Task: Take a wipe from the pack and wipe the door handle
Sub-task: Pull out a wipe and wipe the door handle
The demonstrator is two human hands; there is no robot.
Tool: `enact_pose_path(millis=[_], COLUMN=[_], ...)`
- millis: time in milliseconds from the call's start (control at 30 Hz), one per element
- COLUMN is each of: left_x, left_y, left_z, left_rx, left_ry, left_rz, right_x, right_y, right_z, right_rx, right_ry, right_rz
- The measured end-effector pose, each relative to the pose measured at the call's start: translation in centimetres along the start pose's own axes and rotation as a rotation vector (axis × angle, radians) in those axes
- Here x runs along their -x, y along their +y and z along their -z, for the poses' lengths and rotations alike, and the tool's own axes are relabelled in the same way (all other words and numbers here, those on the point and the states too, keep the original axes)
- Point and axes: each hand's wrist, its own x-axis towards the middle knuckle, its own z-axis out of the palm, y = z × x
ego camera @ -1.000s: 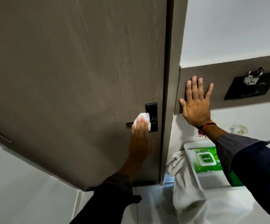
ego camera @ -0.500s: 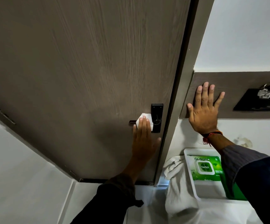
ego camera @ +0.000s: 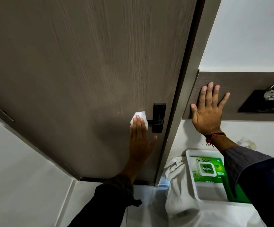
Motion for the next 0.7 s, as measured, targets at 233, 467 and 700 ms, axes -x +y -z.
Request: enact_pose_path(millis=[233,467,700], left_x=[-1.6,-1.1,-1.0], left_y=[7.2,8.0,3.1], left_z=[0.9,0.3,1.7], left_rx=[0.263,0.166,0.050], left_ry=[0.030,0.012,0.049], left_rz=[0.358,0.119,0.095], right_x=[0.0,0.2,0.3], right_y=[0.0,0.4,-0.5], right_z=[0.2,1.0,2.4], right_rx=[0.007,0.015,-0.018], right_ry=[0.000,-0.042,-0.094], right_rz=[0.005,0.016,-0.001])
